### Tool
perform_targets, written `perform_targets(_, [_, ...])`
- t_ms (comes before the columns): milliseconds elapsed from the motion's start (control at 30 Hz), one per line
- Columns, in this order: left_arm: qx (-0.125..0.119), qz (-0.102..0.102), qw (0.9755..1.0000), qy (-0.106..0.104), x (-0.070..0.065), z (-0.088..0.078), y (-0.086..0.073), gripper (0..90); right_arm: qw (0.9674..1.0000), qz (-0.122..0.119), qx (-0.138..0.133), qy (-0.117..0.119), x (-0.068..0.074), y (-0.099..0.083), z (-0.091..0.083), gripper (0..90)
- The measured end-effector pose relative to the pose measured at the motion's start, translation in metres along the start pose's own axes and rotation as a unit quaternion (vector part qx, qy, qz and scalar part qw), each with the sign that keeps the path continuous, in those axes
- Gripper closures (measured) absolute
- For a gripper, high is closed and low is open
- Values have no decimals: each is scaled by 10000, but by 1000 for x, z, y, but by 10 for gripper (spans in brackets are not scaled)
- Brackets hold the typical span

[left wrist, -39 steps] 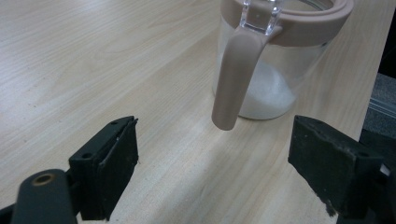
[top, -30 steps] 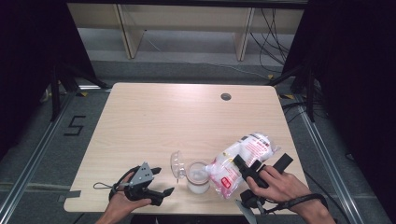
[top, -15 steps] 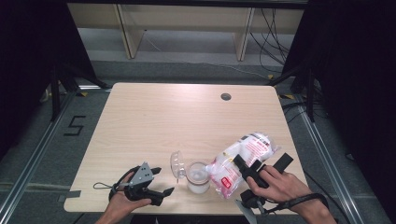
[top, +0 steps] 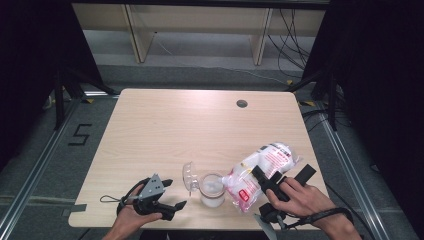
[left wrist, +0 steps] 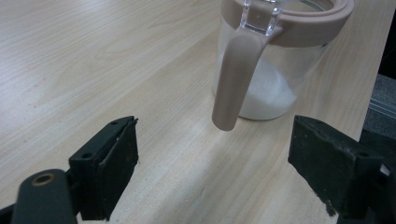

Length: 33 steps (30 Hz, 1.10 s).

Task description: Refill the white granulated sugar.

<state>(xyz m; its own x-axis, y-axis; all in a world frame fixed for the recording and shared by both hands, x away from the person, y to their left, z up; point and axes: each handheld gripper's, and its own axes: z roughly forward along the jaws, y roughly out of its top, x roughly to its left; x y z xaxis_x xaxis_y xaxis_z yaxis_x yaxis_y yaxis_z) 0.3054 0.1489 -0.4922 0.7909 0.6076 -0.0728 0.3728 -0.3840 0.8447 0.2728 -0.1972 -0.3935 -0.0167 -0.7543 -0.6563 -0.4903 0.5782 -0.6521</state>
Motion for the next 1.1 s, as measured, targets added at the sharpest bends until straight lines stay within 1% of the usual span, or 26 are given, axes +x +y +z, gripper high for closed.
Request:
perform_targets(67, [6, -2, 10000, 8, 0, 0, 0, 155, 10000, 38, -17, 21, 0, 1, 0, 750])
perform_targets(133, [13, -5, 10000, 4, 0, 0, 0, 155, 10000, -34, -57, -11, -2, 1, 1, 750])
perform_targets(167, [-4, -3, 10000, -57, 0, 0, 0, 155, 10000, -34, -55, -13, -2, 1, 1, 750])
perform_targets(200, [5, 45, 10000, -15, 0, 0, 0, 155, 10000, -33, -55, -22, -2, 1, 1, 750])
perform_targets(233, [-30, 129, 9999, -23, 2, 0, 0, 155, 10000, -37, -59, -25, -2, 1, 1, 751])
perform_targets(267, [28, 135, 9999, -23, 2, 0, 0, 155, 9999, -81, -66, -37, -2, 2, 1, 751])
perform_targets(300, [47, 131, 9999, -11, 2, -1, 1, 155, 10000, 6, -67, -33, -1, 2, 1, 751])
perform_targets(367, [-1, 93, 10000, -35, 1, 0, 0, 155, 9999, -74, -68, -34, -2, 1, 1, 752])
perform_targets(400, [0, 100, 9999, -28, 1, 0, 0, 155, 10000, -26, -51, -10, -2, 1, 1, 752])
perform_targets(467, [43, 163, 9999, -8, 2, 0, 0, 155, 10000, -54, -51, 0, -2, 1, 1, 753])
perform_targets(533, [-33, 136, 9999, -49, 2, 1, 0, 155, 10000, -64, -55, -1, -2, 1, 1, 753])
perform_targets(633, [-33, 8, 10000, -39, 1, 1, -1, 155, 9999, -96, -52, 8, -3, 1, 1, 754])
perform_targets(667, [35, 46, 10000, -1, 1, 0, 0, 155, 9997, -208, -95, 15, -5, 2, 2, 754])
perform_targets(700, [89, 56, 9999, 12, 1, -1, 0, 155, 9998, -155, -102, 0, -5, 1, 2, 754])
perform_targets(733, [16, 8, 10000, -14, 0, 0, 0, 155, 9999, -132, -107, -18, -5, 2, 2, 754])
perform_targets(767, [-26, 77, 10000, -23, 1, 0, 0, 155, 9999, -111, -100, -39, -5, 2, 3, 754])
perform_targets(800, [54, 148, 9999, -14, 2, -1, 1, 155, 9999, -108, -111, -27, -5, 1, 3, 755])
perform_targets(833, [26, 91, 10000, -16, 1, 0, 0, 155, 9999, -103, -112, -55, -6, 1, 3, 755])
perform_targets(867, [19, 105, 9999, -20, 1, 0, 0, 155, 9999, -27, -97, -61, -5, 1, 3, 755])
perform_targets(900, [80, 181, 9998, 5, 2, -1, 1, 155, 9999, 23, -80, -57, -4, 1, 2, 756])
perform_targets(933, [-28, 111, 9999, -44, 1, 0, 0, 155, 9999, -142, -71, -48, -6, 1, 2, 755])
perform_targets(967, [30, 72, 10000, -20, 1, -1, 0, 155, 9999, -137, -75, -46, -6, 1, 2, 756])
perform_targets(1000, [22, 81, 10000, -23, 1, 0, 0, 155, 9999, -131, -76, -31, -6, 1, 2, 756])
perform_targets(1033, [25, 142, 9999, -14, 2, 0, 0, 155, 9999, -128, -76, -32, -6, 1, 1, 756])
perform_targets(1067, [27, 111, 9999, -16, 1, 0, 1, 155, 9999, -128, -85, -38, -6, 1, 1, 756])
perform_targets(1100, [-5, 136, 9999, -17, 2, 0, 0, 155, 9999, -130, -85, -32, -7, 1, 1, 756])
